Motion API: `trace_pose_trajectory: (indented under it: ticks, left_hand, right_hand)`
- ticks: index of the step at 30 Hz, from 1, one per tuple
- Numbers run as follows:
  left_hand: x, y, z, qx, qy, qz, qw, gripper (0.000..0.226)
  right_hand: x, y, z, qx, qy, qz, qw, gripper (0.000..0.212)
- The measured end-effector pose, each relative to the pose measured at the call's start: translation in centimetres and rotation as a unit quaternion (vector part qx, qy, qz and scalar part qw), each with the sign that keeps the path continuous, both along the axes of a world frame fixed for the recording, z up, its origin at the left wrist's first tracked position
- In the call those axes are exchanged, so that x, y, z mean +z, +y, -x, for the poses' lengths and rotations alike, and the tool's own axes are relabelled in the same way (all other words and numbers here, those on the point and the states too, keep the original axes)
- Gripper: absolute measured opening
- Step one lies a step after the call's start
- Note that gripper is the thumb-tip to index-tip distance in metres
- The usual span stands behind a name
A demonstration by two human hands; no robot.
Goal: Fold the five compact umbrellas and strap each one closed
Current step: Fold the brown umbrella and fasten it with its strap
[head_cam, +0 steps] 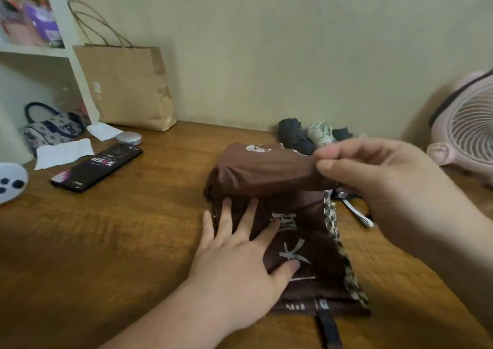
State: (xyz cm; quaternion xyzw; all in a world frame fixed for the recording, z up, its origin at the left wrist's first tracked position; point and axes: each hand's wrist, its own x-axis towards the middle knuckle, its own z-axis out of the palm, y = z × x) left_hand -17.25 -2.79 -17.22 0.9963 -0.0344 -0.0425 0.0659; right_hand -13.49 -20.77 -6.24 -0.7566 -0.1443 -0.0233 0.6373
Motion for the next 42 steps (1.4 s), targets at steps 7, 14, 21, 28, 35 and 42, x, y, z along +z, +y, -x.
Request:
trace_pose_trajectory:
  ticks: [7,14,21,28,35,42]
  left_hand:
    - [0.9,-0.4,0.7,0.018,0.015,-0.01,1.0,0.079]
    - [1.4,1.5,3.8,-0.036,-0.043,-0.002,0.998,0.072]
    - [3.5,2.1,2.5,0.21,-0.208,0.358,0.886,0.025]
    - [3.0,2.0,0.2,0.229,-0.11,0.508,0.823,0.032]
    - [1.8,3.3,1.0,0.191,-0.092,0.454,0.865,0.034]
    - [1.7,2.5,1.7,0.153,-0.061,0.268,0.949,0.011]
  right_hand:
    - [-8.6,-3.1,1.3,-0.052,0.102,0.081,0.99,0.014]
    - [-10.2,-3.3,1.8,-0.072,-0.021,0.174,0.982,0.013]
    - [-10.8,-3.2,0.9,-0.08,-0.053,0.179,0.979,0.016]
    - [-11.1,-3.3,0.9,-0.056,-0.06,0.195,0.977,0.015]
    - [-11.2,-3.6,0.4,-0.063,-0.059,0.2,0.976,0.015]
    - [-11.3,-3.5,0.6,-0.046,-0.098,0.298,0.948,0.029]
